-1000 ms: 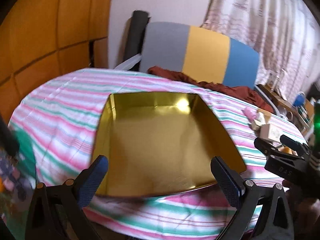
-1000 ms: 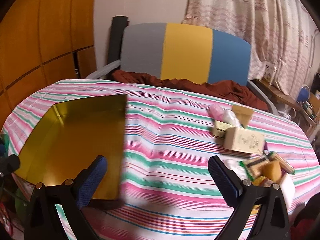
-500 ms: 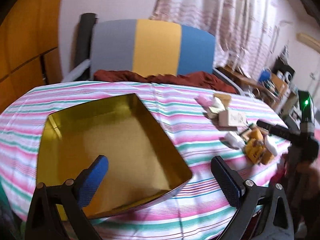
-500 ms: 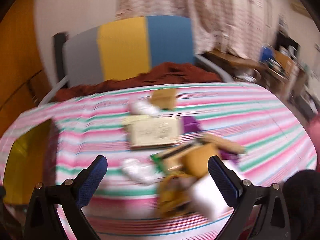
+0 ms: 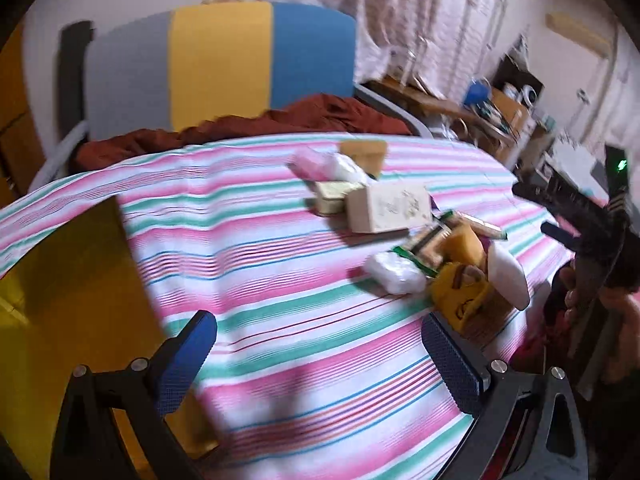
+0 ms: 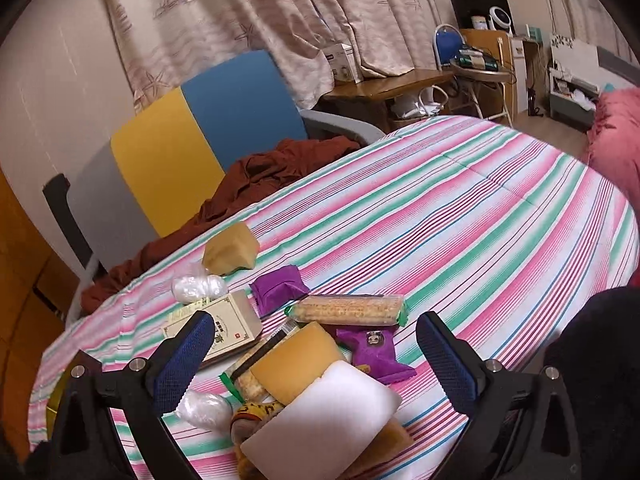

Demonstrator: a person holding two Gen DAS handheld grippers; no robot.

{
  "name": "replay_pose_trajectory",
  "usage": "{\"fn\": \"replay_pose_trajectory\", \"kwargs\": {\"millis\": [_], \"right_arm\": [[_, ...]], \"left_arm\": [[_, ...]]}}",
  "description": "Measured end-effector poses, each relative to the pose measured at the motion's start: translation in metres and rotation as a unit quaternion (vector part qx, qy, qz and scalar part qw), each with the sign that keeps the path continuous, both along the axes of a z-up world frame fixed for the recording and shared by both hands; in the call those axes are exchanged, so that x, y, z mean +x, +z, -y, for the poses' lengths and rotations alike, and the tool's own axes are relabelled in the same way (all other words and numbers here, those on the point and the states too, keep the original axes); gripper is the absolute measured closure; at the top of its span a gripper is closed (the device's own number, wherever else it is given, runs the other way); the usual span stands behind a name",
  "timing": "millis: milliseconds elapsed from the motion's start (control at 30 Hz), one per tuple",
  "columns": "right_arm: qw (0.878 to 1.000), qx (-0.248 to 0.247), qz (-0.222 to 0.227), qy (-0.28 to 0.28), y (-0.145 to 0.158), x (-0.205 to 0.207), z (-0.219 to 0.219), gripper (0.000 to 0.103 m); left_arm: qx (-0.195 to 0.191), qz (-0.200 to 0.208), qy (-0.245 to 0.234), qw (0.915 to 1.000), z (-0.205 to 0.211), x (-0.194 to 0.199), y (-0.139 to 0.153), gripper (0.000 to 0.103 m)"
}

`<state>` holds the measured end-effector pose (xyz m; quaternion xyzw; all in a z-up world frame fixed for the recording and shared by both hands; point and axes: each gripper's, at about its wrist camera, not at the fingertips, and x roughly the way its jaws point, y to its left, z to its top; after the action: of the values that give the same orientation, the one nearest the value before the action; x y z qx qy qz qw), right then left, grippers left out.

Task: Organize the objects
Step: 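Move the left tool from the gold tray toward the clear plastic bundle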

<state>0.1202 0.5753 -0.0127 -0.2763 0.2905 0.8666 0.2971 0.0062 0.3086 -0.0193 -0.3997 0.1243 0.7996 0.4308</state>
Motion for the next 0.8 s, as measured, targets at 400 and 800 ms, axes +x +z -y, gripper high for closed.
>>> {"fn": "replay_pose_trajectory", "kwargs": {"millis": [400,800], "right_arm": [[0.999,-0.032,-0.013,0.014,-0.006,-0.003,-0.004,0.0],[0.999,-0.027,0.004,0.02,-0.008,-0.008,-0.001,0.0]], "left_arm": [[-0.033,0.034,-0.025,0.9986,-0.082,-0.007,-0.039,0.003],[-0.053,0.062,-0.042,0.9958,-0.127,-0.011,-0.069,0.029]]}}
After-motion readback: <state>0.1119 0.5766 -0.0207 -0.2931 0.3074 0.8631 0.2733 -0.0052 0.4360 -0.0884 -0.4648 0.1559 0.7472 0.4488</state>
